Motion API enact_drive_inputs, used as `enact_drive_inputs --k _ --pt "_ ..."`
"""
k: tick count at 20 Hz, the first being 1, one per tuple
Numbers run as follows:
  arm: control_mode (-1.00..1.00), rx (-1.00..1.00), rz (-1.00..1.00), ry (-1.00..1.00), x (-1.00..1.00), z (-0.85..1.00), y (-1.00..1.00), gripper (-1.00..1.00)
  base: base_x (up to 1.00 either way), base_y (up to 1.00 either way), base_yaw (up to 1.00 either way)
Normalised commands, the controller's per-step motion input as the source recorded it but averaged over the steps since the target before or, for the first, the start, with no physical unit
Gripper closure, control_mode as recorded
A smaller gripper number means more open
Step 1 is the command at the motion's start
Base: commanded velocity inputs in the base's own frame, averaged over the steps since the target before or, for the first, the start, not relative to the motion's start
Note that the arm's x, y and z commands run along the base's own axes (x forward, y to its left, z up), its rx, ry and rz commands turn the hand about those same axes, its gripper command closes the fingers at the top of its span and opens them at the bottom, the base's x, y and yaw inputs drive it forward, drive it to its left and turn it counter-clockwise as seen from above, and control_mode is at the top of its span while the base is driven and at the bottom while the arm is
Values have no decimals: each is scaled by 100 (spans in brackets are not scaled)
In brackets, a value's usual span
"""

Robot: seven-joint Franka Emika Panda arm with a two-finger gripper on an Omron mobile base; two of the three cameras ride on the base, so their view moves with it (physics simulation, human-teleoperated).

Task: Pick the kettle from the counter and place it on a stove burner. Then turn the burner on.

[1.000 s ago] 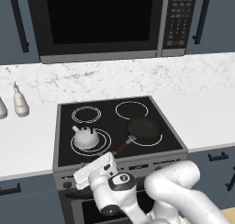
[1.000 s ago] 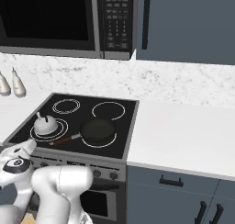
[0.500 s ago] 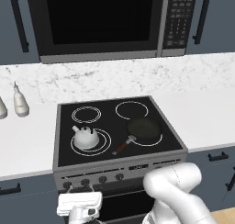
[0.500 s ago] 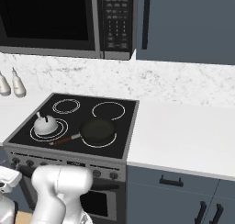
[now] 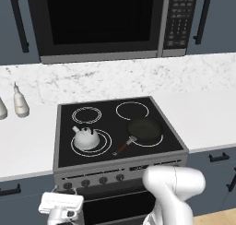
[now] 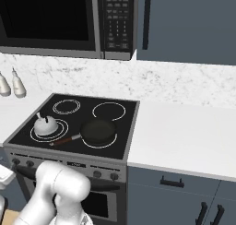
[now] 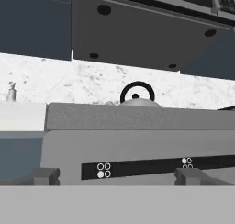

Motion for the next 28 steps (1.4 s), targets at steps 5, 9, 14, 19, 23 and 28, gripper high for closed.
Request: enact_drive_inputs --k 5,9,14,19,23,28 --pt "-100 -10 4 2 33 -64 0 -100 0 0 0" --pt "-100 2 2 0 42 -29 4 -100 0 0 0" --pt "-100 0 1 -3 26 -11 0 -100 0 0 0" --pt "-100 1 5 -4 -10 -11 -16 -100 0 0 0" --pt "-100 1 2 -3 -4 0 -12 -100 0 0 0" --pt "-100 0 0 0 5 0 -11 -100 0 0 0"
